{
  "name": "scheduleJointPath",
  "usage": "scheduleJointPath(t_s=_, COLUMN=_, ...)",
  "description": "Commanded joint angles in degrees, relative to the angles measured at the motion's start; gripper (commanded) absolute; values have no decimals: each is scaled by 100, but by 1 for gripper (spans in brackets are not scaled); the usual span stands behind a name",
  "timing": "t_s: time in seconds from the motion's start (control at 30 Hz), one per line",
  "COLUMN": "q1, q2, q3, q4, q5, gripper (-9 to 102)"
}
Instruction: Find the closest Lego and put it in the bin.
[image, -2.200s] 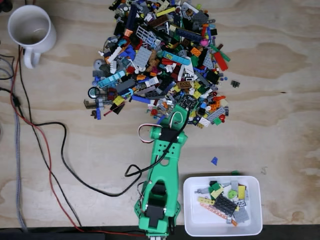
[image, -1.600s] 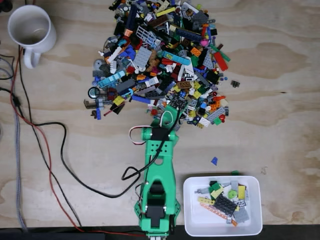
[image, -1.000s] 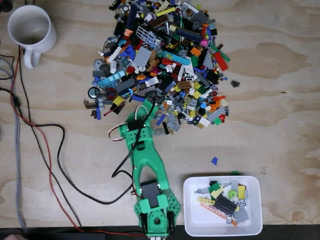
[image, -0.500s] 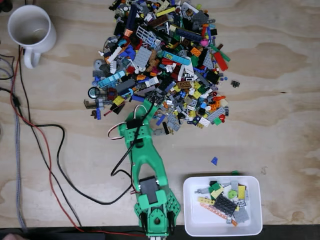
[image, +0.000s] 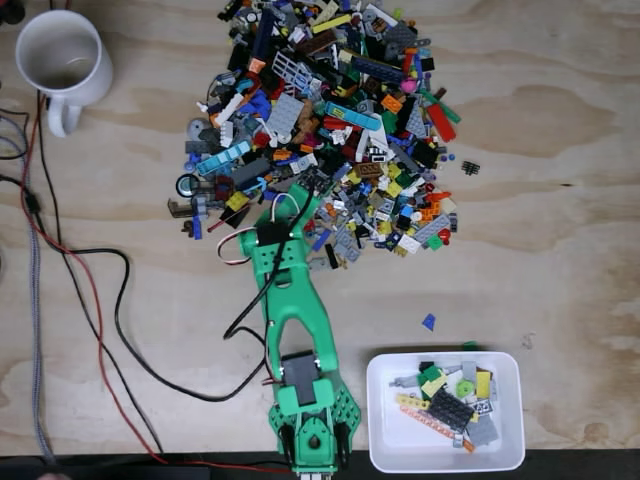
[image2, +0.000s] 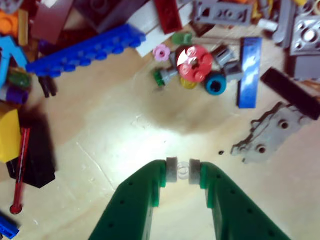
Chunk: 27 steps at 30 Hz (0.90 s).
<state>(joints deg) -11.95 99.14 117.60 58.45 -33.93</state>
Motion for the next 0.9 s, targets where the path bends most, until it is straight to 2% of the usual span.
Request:
scheduleJointPath(t_s=0.0, q1=923, q2=580, q3=-896, q4=809, q5=-519, gripper=2)
scheduleJointPath(t_s=0.17, q1=2900, q2=1424, q3=-993, q4=2004, q5=-1723, gripper=2)
scheduleJointPath(t_s=0.27, q1=4324, q2=1925, q3=-879, q4=2294, q5=-2566, gripper=2)
scheduleJointPath(t_s=0.4, q1=5730, q2=2522, q3=-765, q4=2540, q5=-3313, gripper=1)
scheduleJointPath(t_s=0.63, q1=7840, q2=3261, q3=-237, q4=2540, q5=-4535, gripper=3)
scheduleJointPath(t_s=0.87, q1=9527, q2=3885, q3=800, q4=1811, q5=-5511, gripper=3)
